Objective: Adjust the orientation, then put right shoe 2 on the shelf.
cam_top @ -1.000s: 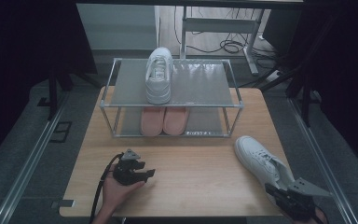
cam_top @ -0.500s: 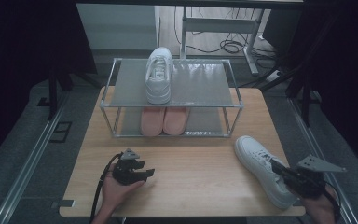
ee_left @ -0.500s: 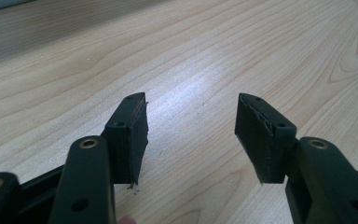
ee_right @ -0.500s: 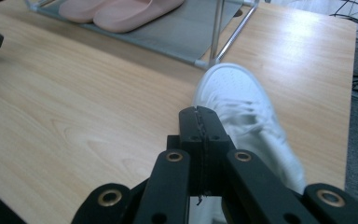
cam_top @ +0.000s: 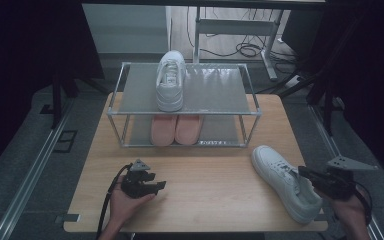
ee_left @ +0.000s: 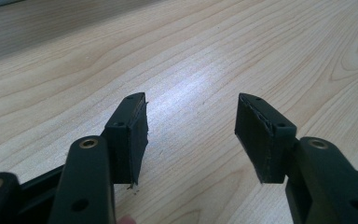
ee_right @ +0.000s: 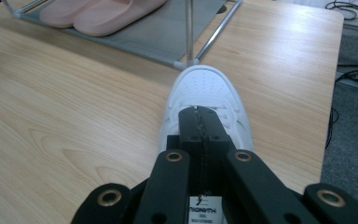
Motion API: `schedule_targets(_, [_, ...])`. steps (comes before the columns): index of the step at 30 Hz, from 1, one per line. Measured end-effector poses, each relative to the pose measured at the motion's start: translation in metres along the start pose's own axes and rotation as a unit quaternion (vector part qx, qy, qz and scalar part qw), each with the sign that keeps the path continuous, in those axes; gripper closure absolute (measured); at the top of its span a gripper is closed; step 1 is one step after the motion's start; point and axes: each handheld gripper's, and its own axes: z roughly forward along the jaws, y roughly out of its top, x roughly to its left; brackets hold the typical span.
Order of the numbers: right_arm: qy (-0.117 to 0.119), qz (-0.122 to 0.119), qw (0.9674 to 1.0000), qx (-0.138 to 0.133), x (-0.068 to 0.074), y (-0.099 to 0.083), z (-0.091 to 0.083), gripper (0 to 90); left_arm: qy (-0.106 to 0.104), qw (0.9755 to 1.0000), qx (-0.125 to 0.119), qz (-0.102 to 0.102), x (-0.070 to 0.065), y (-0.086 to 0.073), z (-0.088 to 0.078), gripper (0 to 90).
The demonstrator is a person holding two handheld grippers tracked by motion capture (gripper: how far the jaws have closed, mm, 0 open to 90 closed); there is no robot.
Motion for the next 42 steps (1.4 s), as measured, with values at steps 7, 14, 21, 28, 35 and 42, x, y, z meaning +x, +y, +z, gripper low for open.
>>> schedule_targets(7, [-0.004,0.013,0.9999,0.003,-0.015,-0.005,0.000,88.9,0.000,1.0000,0.000,0.000,0.000,0.000,0.000,44.1])
schedule_targets(14, [0.004,0.009,0.9999,0.008,-0.022,-0.008,-0.001,78.2,-0.004,1.0000,-0.001,-0.003,-0.001,0.000,0.000,44.2])
schedule_targets(21, [0.011,0.004,0.9996,0.024,-0.026,-0.013,0.003,64.8,-0.004,1.0000,-0.001,-0.002,0.000,0.000,0.000,44.1])
schedule_targets(28, [0.006,0.010,0.9986,0.051,-0.028,-0.024,0.016,56.8,-0.003,1.0000,0.000,0.001,0.000,0.000,0.000,44.1])
schedule_targets(35, [-0.007,0.003,0.9962,0.087,-0.034,-0.032,0.036,55.0,-0.004,1.0000,0.001,0.000,-0.001,0.000,0.001,44.1])
schedule_targets(42, [-0.016,0.007,0.9954,0.095,-0.039,-0.035,0.050,62.4,-0.003,1.0000,0.001,0.002,0.000,0.000,0.001,44.1])
